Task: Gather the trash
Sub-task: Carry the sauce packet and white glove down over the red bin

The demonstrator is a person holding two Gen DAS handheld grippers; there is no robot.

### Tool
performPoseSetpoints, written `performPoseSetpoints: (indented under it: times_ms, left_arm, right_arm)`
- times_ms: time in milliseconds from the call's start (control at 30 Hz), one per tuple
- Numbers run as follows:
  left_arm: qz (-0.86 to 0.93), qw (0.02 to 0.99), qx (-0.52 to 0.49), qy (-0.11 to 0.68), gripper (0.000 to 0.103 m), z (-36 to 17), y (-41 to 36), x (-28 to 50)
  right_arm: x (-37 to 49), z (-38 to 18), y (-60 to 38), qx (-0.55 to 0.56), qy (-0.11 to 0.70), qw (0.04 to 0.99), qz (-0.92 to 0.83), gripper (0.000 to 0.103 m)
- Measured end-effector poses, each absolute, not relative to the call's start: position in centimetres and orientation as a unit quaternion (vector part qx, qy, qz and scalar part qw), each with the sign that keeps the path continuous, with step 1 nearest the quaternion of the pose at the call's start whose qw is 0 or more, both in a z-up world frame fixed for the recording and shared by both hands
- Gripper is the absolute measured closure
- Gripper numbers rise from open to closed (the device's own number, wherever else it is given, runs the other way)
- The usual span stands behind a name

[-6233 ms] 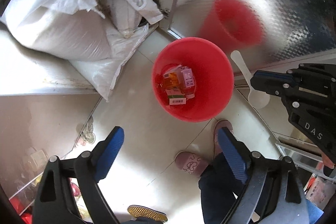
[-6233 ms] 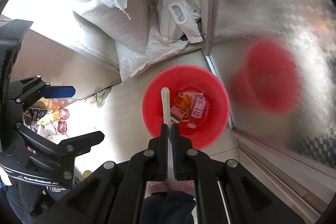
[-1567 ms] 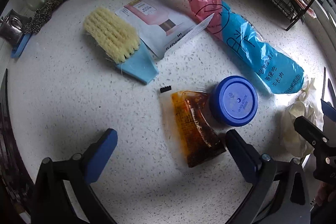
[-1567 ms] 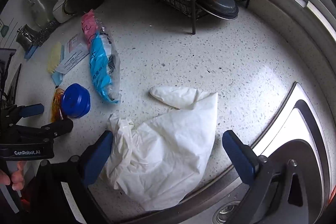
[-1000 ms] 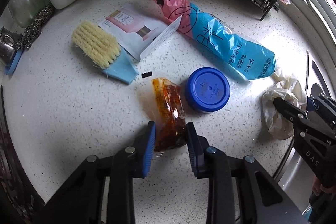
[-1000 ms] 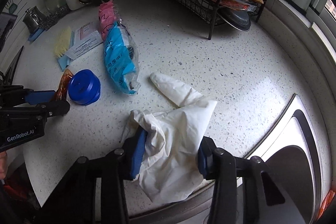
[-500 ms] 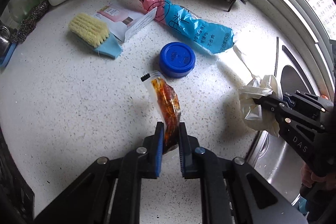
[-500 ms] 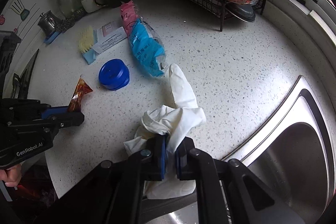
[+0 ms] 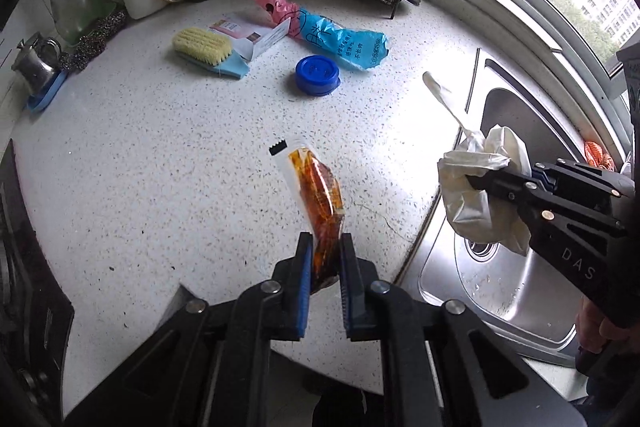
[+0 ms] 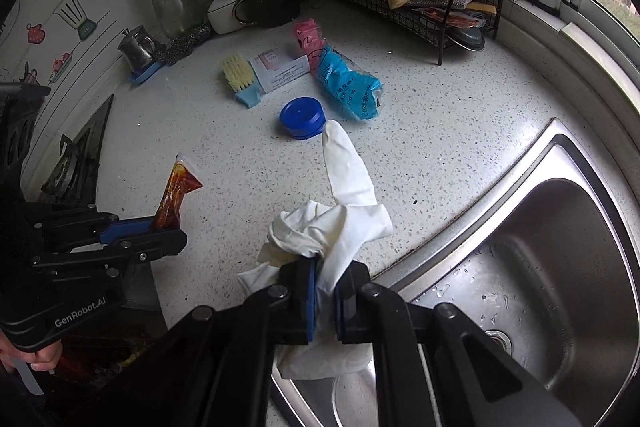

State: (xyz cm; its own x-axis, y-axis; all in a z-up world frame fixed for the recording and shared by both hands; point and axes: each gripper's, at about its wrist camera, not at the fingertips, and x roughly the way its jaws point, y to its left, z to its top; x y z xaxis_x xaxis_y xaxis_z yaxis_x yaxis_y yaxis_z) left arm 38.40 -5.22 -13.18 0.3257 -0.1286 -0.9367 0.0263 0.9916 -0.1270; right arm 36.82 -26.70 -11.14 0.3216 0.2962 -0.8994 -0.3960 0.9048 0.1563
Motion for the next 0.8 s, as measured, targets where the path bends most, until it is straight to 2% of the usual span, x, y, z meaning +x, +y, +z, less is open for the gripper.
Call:
performPoseSetpoints:
  times_ms: [400,800]
  left_arm:
    - [-0.034,0.836,-0.046,0.545,0.094,-10.9,-3.7,25.5]
    - [0.004,0.832,-0.074,0.549,0.094,-13.1,-0.7,13.3]
  right_arm:
    - [26.2,-8.8,-22.4,-0.059,0.518,0.82,0.236,0.097]
    - [15.9,-9.4,-18.0,-0.099,0.518,0.804,0.274,0.097]
